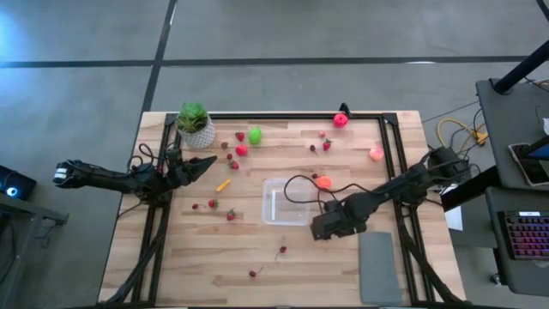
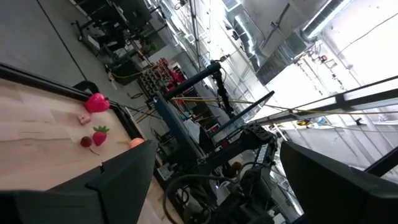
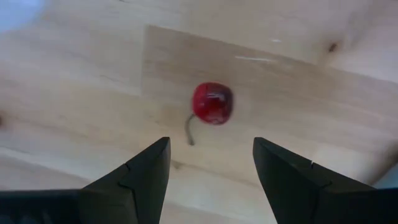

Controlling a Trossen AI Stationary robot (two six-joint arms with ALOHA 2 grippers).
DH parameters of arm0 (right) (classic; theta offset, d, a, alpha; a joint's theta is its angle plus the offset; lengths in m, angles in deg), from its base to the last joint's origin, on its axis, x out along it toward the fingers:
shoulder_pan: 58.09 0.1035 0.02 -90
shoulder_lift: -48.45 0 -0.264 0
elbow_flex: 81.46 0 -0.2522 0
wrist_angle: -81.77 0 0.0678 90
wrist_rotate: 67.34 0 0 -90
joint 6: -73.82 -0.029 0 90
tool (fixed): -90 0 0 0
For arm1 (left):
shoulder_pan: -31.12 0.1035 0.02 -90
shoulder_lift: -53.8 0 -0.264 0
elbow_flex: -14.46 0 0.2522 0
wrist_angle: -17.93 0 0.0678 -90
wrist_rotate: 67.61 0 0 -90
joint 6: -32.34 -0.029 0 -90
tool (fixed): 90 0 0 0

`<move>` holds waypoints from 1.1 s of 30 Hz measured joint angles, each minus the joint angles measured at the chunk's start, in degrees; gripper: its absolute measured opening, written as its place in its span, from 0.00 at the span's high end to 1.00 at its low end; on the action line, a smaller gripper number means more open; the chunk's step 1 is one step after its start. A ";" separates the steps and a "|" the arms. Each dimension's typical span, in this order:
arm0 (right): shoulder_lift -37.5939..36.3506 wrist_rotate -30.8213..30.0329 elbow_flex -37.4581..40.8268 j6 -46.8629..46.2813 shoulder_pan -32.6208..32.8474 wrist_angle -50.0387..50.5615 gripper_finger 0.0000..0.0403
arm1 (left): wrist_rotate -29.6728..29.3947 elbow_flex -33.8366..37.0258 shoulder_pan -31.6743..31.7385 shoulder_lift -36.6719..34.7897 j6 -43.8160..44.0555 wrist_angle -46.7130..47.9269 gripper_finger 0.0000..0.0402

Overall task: Pick and placing Produce into tupperware
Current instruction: Put the red cherry into the transparent container

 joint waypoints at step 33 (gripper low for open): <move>1.32 -5.44 1.17 -5.44 -0.87 -1.63 0.69 | 0.07 0.02 0.00 0.64 -0.02 0.11 0.18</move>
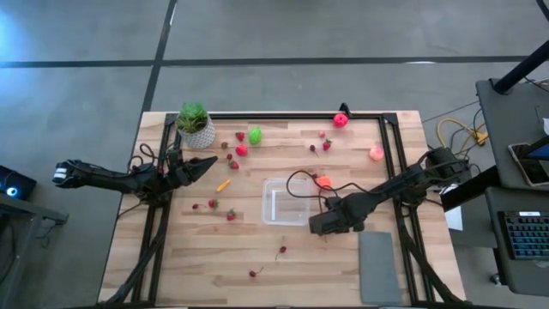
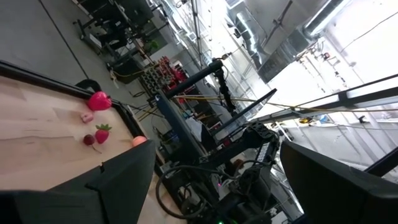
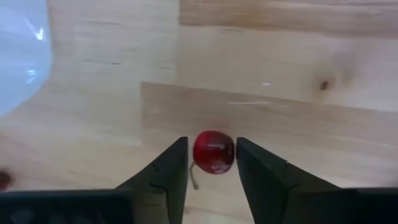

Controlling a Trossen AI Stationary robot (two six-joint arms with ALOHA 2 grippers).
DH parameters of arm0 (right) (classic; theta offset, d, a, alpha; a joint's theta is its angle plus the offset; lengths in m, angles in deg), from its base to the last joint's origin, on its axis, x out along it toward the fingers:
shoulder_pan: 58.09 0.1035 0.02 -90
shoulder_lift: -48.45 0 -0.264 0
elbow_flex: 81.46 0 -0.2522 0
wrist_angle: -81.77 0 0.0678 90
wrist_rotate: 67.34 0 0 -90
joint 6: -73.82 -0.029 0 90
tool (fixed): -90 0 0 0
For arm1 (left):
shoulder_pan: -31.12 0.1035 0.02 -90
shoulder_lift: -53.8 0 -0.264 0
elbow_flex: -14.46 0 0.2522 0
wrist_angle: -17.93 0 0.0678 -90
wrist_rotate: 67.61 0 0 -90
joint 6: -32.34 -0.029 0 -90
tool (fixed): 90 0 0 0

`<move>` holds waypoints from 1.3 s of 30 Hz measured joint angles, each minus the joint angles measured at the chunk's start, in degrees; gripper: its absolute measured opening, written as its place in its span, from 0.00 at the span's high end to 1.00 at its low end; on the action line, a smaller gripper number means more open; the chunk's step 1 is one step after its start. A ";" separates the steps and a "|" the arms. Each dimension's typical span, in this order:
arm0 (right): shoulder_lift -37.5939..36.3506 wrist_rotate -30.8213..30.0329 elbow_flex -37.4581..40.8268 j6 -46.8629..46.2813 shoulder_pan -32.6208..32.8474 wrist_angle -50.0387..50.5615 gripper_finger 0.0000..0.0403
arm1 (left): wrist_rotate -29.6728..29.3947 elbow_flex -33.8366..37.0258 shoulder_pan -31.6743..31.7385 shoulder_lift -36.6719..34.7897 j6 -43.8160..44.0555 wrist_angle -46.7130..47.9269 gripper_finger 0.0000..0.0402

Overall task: Pick and placing Produce into tupperware
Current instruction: Put the red cherry into the transparent container

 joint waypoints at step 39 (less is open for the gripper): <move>-6.60 -2.93 -16.78 33.85 -13.17 4.46 0.81 | -0.55 0.00 0.01 -0.04 -4.95 -0.56 0.18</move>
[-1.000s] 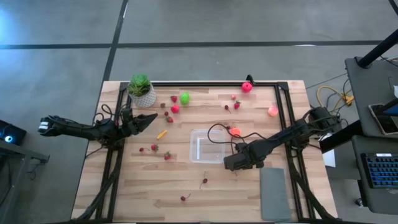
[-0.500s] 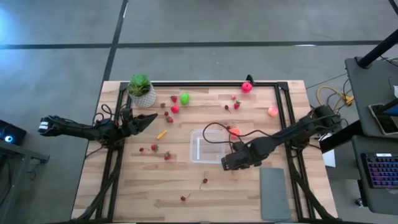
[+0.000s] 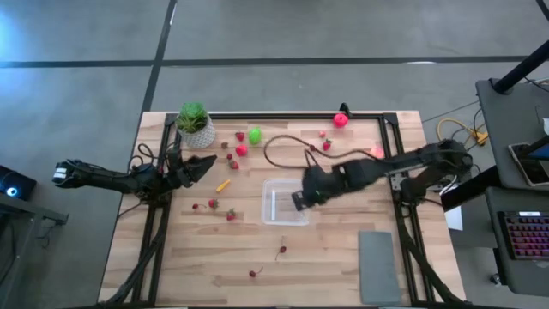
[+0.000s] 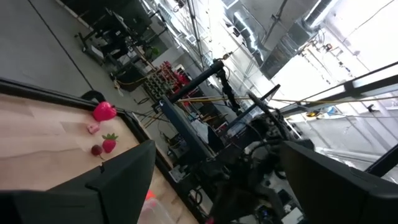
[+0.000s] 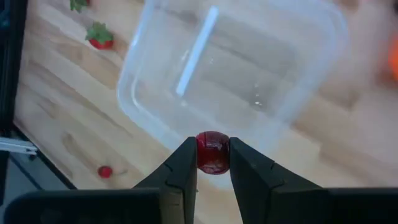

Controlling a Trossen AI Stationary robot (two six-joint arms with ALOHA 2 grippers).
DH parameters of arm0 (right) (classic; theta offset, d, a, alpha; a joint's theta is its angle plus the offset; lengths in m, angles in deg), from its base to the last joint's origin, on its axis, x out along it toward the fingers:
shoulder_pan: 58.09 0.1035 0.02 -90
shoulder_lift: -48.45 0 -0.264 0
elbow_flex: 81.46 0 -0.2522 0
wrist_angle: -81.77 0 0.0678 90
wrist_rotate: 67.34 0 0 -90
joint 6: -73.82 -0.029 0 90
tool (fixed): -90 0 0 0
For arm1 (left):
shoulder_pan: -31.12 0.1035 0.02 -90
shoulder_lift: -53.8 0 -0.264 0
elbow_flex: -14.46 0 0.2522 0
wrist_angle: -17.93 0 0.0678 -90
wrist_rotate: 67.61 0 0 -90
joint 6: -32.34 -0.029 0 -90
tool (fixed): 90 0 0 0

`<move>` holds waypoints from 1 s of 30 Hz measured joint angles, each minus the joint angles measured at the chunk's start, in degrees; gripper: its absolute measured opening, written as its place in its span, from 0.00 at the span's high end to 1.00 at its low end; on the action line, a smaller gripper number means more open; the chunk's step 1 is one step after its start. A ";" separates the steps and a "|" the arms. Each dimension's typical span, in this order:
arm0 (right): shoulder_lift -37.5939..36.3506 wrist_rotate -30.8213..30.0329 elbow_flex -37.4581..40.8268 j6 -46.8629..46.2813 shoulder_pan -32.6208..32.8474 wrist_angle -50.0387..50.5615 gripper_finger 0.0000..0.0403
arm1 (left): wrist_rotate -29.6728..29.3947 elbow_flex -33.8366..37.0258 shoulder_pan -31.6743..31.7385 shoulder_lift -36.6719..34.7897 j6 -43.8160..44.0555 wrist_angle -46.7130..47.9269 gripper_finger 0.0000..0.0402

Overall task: Pick and placing Produce into tupperware
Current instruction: Put the red cherry into the transparent container

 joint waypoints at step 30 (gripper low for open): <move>4.23 -14.96 -15.53 27.82 -4.09 11.83 0.36 | 2.95 -11.09 -0.01 2.22 -11.82 12.29 0.18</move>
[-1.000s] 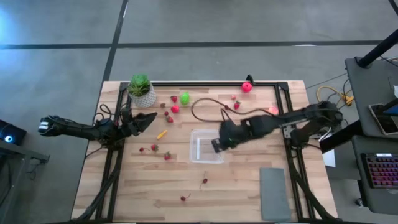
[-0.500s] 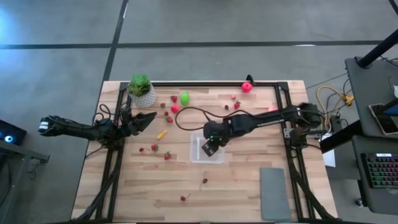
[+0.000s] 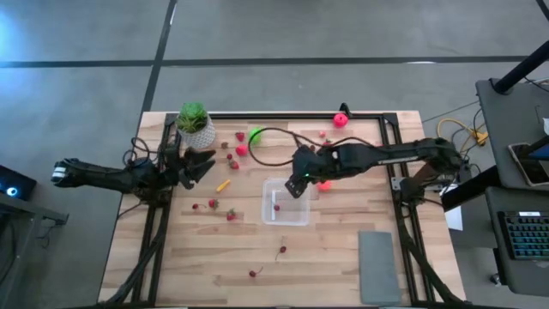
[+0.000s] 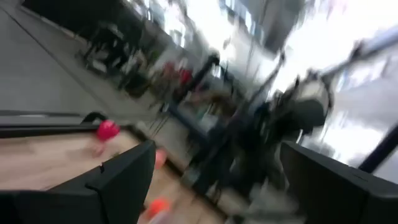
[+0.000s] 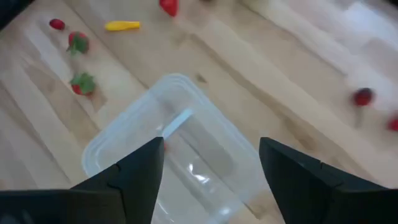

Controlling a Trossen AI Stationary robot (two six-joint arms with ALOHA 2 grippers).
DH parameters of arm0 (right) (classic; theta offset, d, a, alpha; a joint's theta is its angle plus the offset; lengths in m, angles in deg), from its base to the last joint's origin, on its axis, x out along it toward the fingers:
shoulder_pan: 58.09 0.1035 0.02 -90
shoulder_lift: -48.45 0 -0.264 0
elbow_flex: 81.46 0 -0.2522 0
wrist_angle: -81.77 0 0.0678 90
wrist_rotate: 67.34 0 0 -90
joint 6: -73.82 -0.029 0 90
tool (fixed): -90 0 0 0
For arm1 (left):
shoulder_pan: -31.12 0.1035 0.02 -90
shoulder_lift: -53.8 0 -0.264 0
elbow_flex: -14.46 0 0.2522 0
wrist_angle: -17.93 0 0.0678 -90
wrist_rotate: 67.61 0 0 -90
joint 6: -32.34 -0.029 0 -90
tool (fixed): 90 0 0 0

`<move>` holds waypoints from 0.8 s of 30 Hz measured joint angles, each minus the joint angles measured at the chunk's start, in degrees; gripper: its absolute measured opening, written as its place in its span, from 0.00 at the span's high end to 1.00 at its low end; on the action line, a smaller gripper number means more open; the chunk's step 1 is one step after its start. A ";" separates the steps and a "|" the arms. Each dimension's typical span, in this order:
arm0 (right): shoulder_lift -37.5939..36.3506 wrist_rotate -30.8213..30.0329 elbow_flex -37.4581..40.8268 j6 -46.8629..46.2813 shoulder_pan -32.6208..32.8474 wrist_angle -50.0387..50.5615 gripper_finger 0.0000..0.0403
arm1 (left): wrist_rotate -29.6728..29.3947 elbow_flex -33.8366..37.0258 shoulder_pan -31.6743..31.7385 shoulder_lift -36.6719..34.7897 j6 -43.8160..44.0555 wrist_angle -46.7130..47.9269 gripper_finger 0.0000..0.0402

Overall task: Pick and placing Produce into tupperware
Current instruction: Put the red cherry into the transparent container

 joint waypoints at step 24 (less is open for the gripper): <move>-3.20 -3.25 2.40 -0.58 -0.62 15.59 0.36 | 20.15 -36.21 -10.55 32.53 -11.59 94.00 0.18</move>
